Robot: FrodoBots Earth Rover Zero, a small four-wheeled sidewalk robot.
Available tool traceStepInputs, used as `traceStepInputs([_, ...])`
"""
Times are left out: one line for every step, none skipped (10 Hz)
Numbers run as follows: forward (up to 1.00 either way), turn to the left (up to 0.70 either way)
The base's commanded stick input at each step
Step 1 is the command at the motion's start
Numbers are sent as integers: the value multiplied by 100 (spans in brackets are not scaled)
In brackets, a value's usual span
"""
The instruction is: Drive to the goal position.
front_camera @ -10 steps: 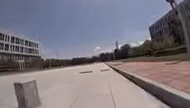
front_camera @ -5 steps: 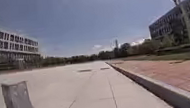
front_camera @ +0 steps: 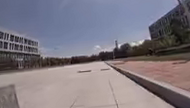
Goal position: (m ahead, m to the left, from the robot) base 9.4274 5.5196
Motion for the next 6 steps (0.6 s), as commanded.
traceStepInputs([50, 0])
traceStepInputs([50, 0])
traceStepInputs([50, 0])
traceStepInputs([50, 0])
traceStepInputs([50, 0])
traceStepInputs([50, 0])
